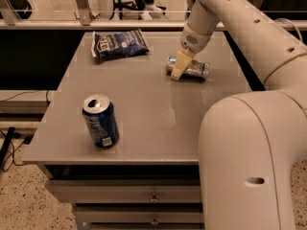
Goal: Place redbull can upright
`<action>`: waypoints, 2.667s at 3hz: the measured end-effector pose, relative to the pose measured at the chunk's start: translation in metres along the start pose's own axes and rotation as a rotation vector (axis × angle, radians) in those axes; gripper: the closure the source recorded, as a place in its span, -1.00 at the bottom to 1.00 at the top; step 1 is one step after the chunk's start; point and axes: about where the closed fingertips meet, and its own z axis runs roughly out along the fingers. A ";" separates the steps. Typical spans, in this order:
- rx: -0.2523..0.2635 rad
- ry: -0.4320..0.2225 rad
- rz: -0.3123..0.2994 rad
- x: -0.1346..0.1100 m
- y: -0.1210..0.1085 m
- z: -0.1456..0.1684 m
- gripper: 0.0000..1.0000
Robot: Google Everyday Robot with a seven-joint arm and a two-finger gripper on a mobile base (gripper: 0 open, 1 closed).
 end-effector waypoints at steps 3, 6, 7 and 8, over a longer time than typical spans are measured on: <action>-0.011 -0.007 -0.003 0.000 0.004 -0.006 1.00; -0.032 -0.581 -0.178 0.007 0.036 -0.149 1.00; -0.069 -0.671 -0.189 0.005 0.048 -0.168 1.00; -0.109 -0.729 -0.214 -0.004 0.045 -0.160 1.00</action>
Offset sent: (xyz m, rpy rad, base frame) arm -0.0623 0.0105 0.1002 0.1941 -0.0979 0.1189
